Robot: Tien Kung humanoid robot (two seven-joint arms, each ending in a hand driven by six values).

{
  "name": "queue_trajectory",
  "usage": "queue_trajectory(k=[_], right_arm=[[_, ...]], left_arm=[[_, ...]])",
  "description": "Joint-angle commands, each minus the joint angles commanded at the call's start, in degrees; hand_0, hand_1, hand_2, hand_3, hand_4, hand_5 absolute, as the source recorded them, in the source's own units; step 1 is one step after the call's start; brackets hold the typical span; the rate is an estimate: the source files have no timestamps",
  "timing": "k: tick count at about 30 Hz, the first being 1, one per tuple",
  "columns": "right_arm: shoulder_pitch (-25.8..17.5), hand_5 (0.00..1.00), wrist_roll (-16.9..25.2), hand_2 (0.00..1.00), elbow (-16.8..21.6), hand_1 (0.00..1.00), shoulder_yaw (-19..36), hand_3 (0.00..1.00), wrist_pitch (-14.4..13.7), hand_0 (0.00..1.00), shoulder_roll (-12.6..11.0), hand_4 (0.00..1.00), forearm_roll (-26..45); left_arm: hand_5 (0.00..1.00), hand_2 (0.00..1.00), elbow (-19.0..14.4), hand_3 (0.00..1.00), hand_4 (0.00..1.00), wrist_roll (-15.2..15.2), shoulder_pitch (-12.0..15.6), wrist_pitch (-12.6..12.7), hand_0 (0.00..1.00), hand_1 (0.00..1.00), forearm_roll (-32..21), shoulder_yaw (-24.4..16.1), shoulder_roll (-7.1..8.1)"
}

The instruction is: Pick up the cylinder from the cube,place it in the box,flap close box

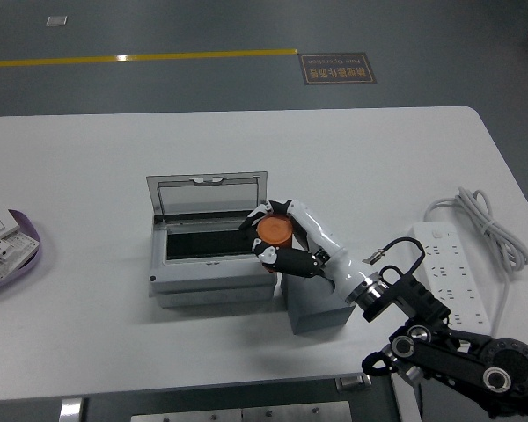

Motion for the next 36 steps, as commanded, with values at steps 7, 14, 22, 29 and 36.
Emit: queue_trajectory(k=[7,14,22,29,36], right_arm=[[7.0,0.002,-10.7,0.296,-1.8,0.265,-2.7,0.225,2.3,0.194,5.9,0.002,-10.6],[12.9,0.002,-23.1,0.318,-5.4,0.264,-5.7,0.249,6.4,0.164,11.3,0.002,-23.4],[15.8,0.002,-32.7,0.348,-11.1,0.281,-8.0,0.293,11.4,0.167,15.2,0.002,-36.2],[16.7,0.002,-34.6,0.603,-13.3,0.61,-9.4,0.624,15.0,0.66,16.2,0.447,-45.4],[17.2,0.18,-35.2,0.677,-13.4,0.67,-10.0,0.667,16.6,0.761,16.3,0.588,-50.8]], left_arm=[[0.188,0.564,-0.1,0.611,0.718,0.4,-0.2,-0.1,0.514,0.57,1.0,-0.7,0.25],[0.188,0.564,-0.2,0.61,0.718,0.9,-0.2,-0.2,0.514,0.569,2.2,-1.5,0.45],[0.188,0.563,-0.3,0.61,0.718,1.2,-0.4,-0.3,0.514,0.567,3.3,-2.2,0.67],[0.188,0.563,-0.3,0.61,0.719,1.3,-0.7,-0.3,0.514,0.567,3.7,-2.3,0.76],[0.186,0.562,-0.4,0.61,0.719,1.4,-0.7,-0.4,0.514,0.565,4.0,-2.4,0.73]])
